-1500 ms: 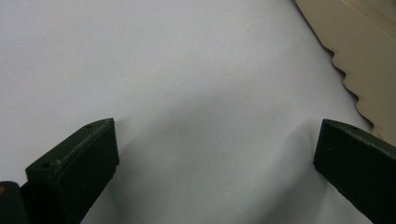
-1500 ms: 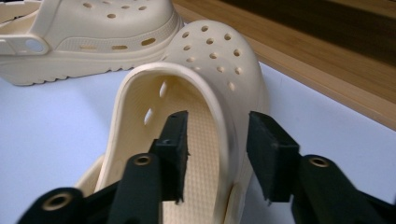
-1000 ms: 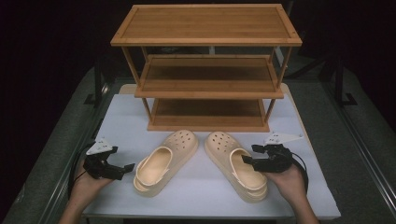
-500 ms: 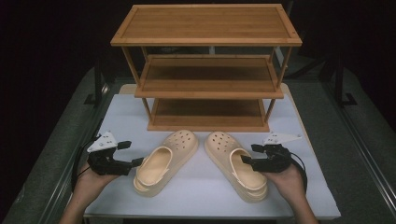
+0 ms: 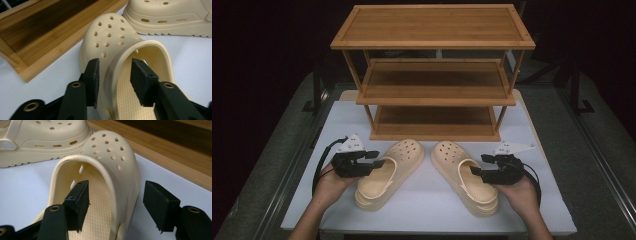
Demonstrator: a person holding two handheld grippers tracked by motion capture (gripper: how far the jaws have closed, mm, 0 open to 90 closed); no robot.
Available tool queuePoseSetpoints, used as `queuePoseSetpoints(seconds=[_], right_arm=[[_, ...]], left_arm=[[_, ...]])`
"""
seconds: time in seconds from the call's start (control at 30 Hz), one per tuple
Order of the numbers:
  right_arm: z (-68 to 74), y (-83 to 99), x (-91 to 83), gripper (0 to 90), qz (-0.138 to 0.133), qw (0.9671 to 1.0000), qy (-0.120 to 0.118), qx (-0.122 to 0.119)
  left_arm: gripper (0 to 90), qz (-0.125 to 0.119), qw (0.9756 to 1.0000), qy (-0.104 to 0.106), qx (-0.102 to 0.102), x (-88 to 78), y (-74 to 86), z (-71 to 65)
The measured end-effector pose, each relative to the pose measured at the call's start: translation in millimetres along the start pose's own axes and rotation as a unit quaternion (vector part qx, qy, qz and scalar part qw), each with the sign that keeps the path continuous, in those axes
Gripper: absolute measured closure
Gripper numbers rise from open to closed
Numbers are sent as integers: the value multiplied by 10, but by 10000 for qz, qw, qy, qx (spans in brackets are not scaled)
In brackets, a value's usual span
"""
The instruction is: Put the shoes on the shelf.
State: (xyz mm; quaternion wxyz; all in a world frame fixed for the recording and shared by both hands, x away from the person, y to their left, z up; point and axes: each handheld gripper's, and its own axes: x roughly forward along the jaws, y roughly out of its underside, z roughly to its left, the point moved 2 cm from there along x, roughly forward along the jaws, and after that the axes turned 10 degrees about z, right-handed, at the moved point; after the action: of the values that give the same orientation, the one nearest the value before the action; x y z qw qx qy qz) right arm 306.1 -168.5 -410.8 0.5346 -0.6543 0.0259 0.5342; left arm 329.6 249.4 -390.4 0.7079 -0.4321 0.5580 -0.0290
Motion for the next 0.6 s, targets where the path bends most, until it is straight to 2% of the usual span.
queuePoseSetpoints(seconds=[0.1,0.17,0.33,0.47,0.6], right_arm=[[-6,5,-2,368,-8,10000,-5,1],[-7,6,-6,368,-16,10000,-8,7],[-18,12,3,372,16,10000,-29,20],[-14,8,25,434,47,10000,-70,6],[0,-12,48,542,45,9999,-72,-67]], left_arm=[[646,102,9999,-6,11,58,-2,5],[665,149,9998,-97,66,66,7,7],[726,146,9996,-192,155,51,12,-4],[749,169,9992,-274,235,50,8,-20],[757,180,9991,-290,255,46,7,-25]])
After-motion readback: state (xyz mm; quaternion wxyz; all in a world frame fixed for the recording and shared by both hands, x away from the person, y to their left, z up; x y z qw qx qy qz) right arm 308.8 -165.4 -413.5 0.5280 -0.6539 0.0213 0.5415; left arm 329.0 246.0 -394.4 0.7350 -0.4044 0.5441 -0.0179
